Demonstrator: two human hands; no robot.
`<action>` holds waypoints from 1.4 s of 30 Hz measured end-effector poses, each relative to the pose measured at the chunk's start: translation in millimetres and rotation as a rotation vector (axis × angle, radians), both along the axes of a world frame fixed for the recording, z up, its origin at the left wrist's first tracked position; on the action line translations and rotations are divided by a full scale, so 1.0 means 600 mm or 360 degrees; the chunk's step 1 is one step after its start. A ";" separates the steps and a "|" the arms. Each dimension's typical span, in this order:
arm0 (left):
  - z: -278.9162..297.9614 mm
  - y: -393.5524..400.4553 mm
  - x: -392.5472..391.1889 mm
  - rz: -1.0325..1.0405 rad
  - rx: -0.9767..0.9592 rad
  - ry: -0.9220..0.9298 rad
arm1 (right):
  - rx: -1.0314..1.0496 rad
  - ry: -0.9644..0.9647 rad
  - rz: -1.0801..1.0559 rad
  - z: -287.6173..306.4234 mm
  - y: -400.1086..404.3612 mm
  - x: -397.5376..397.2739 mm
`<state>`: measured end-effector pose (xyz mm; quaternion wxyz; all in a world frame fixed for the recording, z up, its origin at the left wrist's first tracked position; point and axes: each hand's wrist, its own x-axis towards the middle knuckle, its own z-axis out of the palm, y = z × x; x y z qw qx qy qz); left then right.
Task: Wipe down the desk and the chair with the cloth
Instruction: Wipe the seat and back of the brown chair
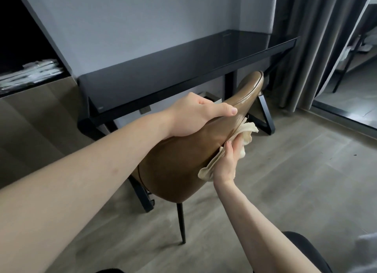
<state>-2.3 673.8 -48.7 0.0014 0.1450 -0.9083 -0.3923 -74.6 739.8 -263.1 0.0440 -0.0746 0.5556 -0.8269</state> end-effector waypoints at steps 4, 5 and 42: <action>0.000 0.000 -0.006 -0.0019 0.0066 -0.0009 | -0.0245 -0.0671 0.0037 -0.020 -0.003 -0.071; 0.000 0.001 -0.005 -0.0009 0.0081 -0.0007 | -0.0297 -0.0787 0.0089 -0.027 -0.001 -0.084; -0.001 -0.002 -0.012 0.0149 0.0018 0.0028 | -0.0105 -0.0368 0.0082 0.050 0.014 -0.055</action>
